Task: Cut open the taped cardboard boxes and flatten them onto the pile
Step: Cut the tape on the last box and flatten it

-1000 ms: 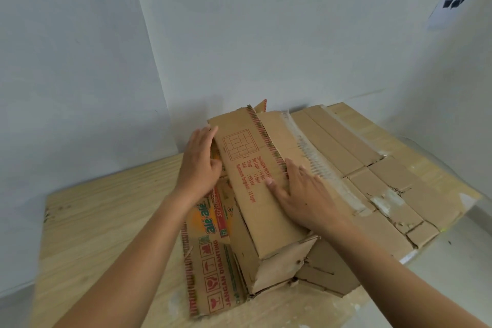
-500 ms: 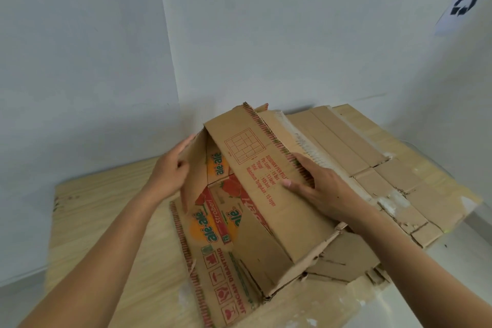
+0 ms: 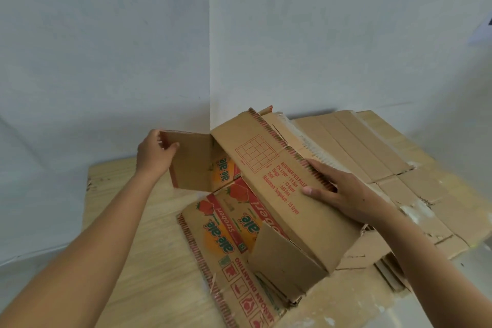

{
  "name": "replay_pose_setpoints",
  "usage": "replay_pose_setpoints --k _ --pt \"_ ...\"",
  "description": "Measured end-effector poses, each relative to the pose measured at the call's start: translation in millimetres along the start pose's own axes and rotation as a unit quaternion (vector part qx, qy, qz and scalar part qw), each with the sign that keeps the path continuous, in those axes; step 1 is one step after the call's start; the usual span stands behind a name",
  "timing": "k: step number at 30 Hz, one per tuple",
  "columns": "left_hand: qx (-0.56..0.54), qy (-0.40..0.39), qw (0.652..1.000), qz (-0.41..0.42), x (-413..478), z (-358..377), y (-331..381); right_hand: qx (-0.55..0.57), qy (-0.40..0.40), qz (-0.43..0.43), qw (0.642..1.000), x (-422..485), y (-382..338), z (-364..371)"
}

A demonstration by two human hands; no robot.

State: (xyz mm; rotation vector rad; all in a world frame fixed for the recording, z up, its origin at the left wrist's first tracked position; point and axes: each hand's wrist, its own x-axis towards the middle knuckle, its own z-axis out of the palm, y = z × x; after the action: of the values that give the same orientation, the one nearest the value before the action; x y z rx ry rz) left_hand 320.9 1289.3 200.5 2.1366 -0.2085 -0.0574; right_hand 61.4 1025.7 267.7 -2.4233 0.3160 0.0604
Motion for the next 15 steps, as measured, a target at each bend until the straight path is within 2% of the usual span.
replay_pose_setpoints --k 3,8,13,15 --pt "-0.040 -0.063 0.996 -0.049 2 8 4 0.001 0.012 0.006 1.000 -1 -1 4" --pt "-0.048 -0.023 0.996 -0.076 -51 13 5 -0.008 0.037 0.002 0.999 -1 -1 12" --pt "-0.027 0.001 0.999 -0.023 -118 18 5 0.000 0.051 0.009 0.999 -1 0 17" --pt "-0.034 0.019 0.999 0.030 -150 26 16 -0.003 0.055 0.013 0.998 -1 0 18"
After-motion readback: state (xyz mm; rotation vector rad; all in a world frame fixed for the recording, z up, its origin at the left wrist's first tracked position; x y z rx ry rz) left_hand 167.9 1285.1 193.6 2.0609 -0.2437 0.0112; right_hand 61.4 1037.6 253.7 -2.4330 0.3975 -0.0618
